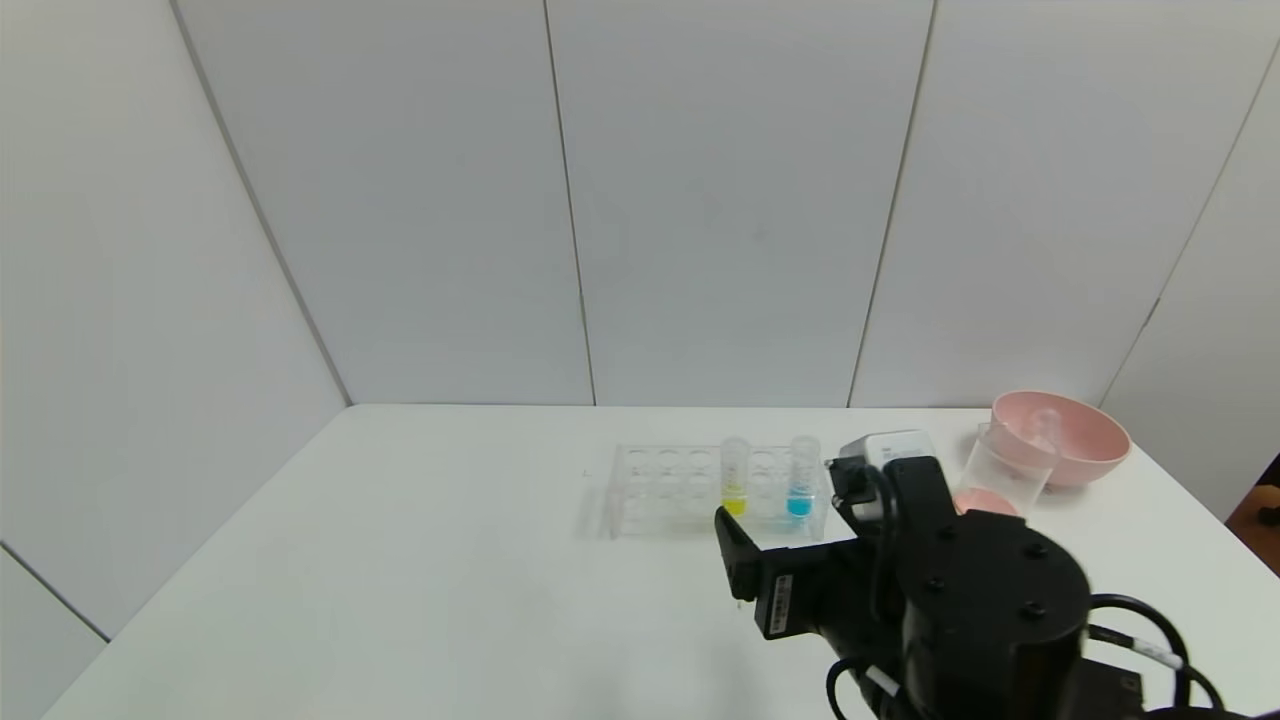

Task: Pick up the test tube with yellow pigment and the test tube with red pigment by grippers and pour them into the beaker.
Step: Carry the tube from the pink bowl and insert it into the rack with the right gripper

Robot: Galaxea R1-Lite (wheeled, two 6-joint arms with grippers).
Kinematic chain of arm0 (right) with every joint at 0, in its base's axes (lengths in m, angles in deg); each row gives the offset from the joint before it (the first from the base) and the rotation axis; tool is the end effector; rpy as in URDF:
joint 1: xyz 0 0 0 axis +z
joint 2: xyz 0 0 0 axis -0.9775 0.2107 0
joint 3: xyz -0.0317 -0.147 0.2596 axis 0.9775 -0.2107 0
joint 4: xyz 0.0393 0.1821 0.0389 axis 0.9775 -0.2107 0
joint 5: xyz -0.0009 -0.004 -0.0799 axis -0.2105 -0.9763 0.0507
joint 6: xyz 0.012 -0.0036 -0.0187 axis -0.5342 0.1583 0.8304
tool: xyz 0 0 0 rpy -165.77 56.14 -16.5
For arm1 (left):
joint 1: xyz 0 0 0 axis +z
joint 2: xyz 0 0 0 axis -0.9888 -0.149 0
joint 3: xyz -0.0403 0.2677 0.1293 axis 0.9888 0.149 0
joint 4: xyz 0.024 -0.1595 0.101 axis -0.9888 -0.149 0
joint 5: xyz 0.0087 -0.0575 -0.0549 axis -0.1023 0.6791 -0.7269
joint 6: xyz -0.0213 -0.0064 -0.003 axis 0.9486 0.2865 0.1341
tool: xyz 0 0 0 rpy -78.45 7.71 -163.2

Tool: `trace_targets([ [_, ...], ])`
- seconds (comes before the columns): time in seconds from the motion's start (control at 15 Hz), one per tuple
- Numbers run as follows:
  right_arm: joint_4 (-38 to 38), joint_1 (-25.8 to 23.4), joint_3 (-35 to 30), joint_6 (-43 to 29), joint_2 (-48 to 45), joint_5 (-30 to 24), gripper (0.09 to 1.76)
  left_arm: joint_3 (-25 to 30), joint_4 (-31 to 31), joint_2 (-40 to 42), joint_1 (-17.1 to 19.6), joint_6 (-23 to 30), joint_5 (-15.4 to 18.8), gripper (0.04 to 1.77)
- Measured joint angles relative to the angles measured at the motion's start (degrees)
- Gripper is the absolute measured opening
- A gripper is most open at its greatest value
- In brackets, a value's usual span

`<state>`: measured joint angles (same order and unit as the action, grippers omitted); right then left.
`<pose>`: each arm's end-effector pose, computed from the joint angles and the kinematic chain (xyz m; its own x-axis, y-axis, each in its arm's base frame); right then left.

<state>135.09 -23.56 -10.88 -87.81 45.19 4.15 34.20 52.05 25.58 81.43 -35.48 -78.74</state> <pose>0.1918 0.2431 0.1332 0.9460 0.2632 -0.1894 -0.2376 0.9601 0.1472 -0.0230 0.0000 0.0755 1.0000 0.0000 0.0009 0.0000 1.0000 -0.0026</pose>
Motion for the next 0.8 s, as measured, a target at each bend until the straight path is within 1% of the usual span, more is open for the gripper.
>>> trace_targets([
  [0.13, 1.55, 0.11, 2.40, -0.06, 5.29, -0.11, 1.70, 0.00, 0.00, 0.00, 0.00, 0.00, 0.00, 1.76],
  [0.33, 1.63, -0.67, 8.78, -0.11, 11.97, -0.73, 1.70, 0.00, 0.00, 0.00, 0.00, 0.00, 0.00, 1.76],
  [0.53, -0.39, -3.75, 14.99, -0.06, 16.32, -4.22, 1.70, 0.00, 0.00, 0.00, 0.00, 0.00, 0.00, 1.76],
  [0.8, -2.23, -7.72, 19.85, -0.04, 19.24, -6.51, 1.70, 0.00, 0.00, 0.00, 0.00, 0.00, 0.00, 1.76],
])
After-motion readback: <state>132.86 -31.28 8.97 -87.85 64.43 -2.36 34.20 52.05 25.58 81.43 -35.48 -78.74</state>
